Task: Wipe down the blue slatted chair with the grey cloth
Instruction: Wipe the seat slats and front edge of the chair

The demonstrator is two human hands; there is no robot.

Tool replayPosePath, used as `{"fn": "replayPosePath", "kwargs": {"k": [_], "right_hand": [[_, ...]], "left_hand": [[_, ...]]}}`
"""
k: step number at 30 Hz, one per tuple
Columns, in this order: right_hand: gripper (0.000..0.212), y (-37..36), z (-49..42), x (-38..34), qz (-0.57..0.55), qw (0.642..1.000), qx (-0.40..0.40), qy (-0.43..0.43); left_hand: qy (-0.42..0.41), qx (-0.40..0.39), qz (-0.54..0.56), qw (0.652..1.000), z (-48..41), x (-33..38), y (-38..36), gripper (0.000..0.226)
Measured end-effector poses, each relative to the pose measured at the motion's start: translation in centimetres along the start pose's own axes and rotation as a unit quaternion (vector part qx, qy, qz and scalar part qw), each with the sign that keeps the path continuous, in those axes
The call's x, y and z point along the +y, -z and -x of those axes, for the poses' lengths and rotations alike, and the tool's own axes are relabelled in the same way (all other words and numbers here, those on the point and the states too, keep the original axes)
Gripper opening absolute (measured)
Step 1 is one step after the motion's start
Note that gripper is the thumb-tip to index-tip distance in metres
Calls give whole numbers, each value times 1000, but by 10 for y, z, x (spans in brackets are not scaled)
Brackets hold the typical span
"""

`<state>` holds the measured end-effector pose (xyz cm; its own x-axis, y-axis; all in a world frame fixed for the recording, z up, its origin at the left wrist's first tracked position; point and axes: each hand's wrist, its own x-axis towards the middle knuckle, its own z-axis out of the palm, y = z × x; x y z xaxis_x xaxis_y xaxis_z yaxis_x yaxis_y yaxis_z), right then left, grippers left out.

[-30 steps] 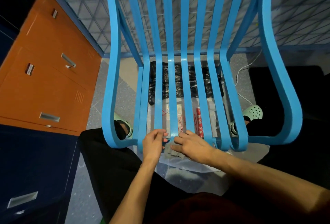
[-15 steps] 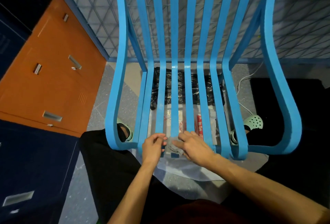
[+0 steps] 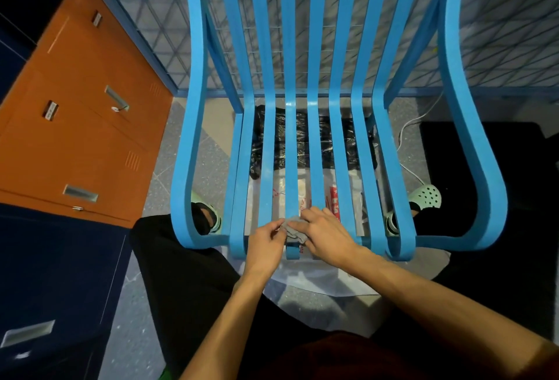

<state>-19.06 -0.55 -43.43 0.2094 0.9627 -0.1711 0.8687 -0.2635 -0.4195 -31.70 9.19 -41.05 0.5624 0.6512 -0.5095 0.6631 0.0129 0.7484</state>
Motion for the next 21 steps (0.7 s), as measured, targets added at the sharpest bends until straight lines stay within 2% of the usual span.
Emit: {"fn": "replayPosePath", "kwargs": {"k": [4,10,18,21], "right_hand": [[45,6,-17,6,8,1000,10,-21],[47,18,-42,17,8,999,8,-39],[47,31,-88,50,-1,999,-2,-54],[46,39,-119,70,-4,998,18,-60]], "left_hand": [[-3,5,4,1000,-4,8,-3,35],[0,8,10,1000,-21,19,-9,36],[18,39,11,999,-77,39,-11,38],[2,57,20,998,-110,57,-12,42]]}}
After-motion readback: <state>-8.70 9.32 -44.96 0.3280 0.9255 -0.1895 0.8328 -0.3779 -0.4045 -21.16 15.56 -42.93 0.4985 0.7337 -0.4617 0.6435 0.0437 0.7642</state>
